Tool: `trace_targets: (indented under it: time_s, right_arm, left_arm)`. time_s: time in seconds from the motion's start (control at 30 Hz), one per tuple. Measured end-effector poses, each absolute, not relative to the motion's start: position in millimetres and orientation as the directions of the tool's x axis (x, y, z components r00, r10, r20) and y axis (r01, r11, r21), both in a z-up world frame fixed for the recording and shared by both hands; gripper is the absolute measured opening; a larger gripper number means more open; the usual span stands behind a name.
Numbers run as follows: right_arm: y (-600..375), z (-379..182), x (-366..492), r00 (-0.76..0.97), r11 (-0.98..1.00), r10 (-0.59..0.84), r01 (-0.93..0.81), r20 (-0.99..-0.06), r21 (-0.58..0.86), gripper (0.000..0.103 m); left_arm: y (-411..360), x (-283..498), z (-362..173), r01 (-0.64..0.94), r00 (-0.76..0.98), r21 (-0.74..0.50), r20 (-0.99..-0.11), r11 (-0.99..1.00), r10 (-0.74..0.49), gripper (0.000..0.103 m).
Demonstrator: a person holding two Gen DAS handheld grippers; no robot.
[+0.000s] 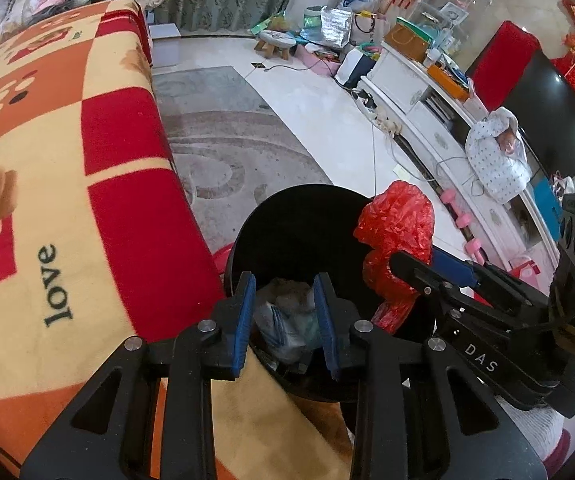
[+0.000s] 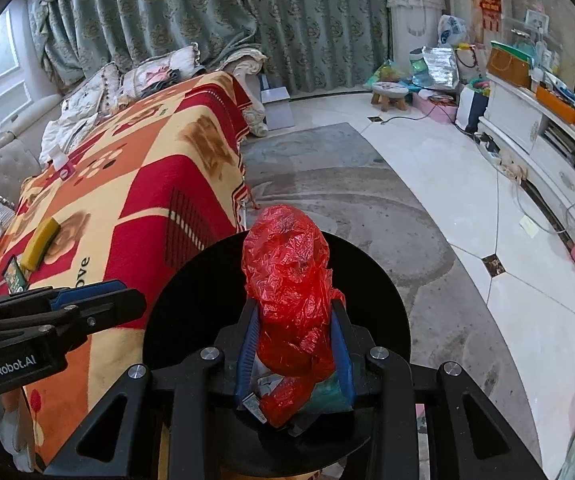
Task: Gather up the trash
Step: 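Carry both items over the black bin and open both tools to drop them, then grasp the green cracker packet with the left tool while the right tool grasps the yellow sponge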
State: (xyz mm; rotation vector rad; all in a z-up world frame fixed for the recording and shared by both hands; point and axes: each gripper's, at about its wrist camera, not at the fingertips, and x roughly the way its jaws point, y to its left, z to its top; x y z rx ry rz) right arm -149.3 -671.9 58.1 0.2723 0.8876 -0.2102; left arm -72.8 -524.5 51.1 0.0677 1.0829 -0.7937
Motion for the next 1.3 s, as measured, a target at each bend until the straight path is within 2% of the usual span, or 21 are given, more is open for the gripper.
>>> trace_targets:
  time_s: [0.1, 0.13, 0.17, 0.2, 0.33, 0.47, 0.67, 1.03, 1.3]
  right_arm:
    - [-673, 58, -151, 0.615, 0.943, -0.066, 0.295, -0.786, 0.152, 0.033]
    - [-673, 58, -151, 0.616, 0.943, -0.064, 0.294, -0.785, 0.154, 0.036]
    - [-674, 58, -152, 0.616, 0.943, -0.066, 0.296, -0.785, 0.153, 0.045]
    - [-674, 57, -152, 0.616, 0.942, -0.065, 0.298, -0.785, 0.156, 0.047]
    - [-671, 55, -151, 0.611, 0.940, -0.053, 0.297, -0.790, 0.167, 0.047]
    - [-665, 57, -150, 0.609, 0.943, -0.043, 0.287, -0.792, 0.169, 0.048]
    - [-649, 66, -145, 0.624, 0.950, -0.024, 0.258, -0.781, 0.177, 0.058]
    - [-574, 71, -122, 0.624, 0.976, 0.067, 0.119, -0.779, 0.179, 0.059]
    - [-508, 70, -99, 0.605, 0.982, 0.157, -0.009, -0.781, 0.190, 0.060]
  left_arm:
    - [-523, -74, 51, 0.613, 0.216, -0.326, -0.807, 0.720, -0.550, 0.028]
    - [-524, -75, 51, 0.613, 0.218, -0.322, -0.809, 0.722, -0.546, 0.029]
    - [-522, -74, 50, 0.613, 0.222, -0.312, -0.814, 0.726, -0.537, 0.029]
    - [-522, -74, 50, 0.615, 0.226, -0.302, -0.818, 0.729, -0.529, 0.030]
    - [-515, -75, 52, 0.611, 0.244, -0.284, -0.820, 0.738, -0.518, 0.046]
    - [-499, -77, 57, 0.601, 0.292, -0.251, -0.815, 0.759, -0.501, 0.051]
    - [-464, -75, 61, 0.562, 0.355, -0.211, -0.812, 0.800, -0.464, 0.052]
    - [-375, -62, 65, 0.424, 0.445, -0.174, -0.815, 0.889, -0.372, 0.052]
    - [-293, -21, 58, 0.254, 0.491, -0.184, -0.821, 0.950, -0.290, 0.052]
